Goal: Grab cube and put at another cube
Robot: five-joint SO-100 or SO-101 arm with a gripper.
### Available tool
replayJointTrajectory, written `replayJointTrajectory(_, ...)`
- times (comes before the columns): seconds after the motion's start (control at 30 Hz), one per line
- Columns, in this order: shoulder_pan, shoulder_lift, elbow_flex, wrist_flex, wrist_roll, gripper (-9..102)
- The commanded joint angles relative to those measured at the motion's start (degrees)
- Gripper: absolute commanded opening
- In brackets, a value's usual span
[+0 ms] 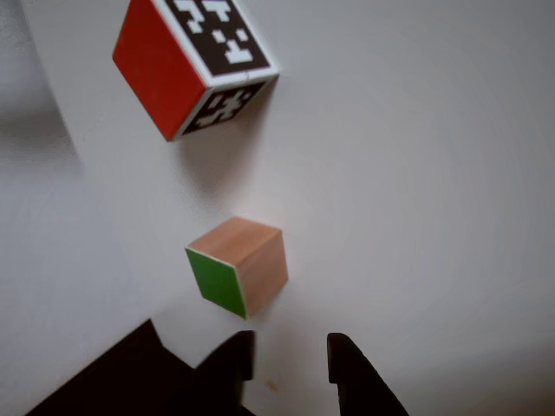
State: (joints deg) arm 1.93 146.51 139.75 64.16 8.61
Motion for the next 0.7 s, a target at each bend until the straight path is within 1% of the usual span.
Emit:
replayJointTrajectory(0.0, -2.72, -15.21, -13.27, 0.0, 3.16, 18)
replayJointTrajectory(0.13, -5.01, -24.08, -20.74, 1.23, 5.45, 27)
replayJointTrajectory(0.27, -7.03, -30.23, -26.19, 2.29, 5.98, 40)
replayJointTrajectory(0.33, -7.65, -33.31, -29.0, 3.08, 6.06, 43)
replayJointTrajectory(0.53, -7.38, -44.12, -39.73, 6.68, 5.54, 48)
replayJointTrajectory(0.67, -7.12, -51.06, -44.91, 7.82, 4.04, 48)
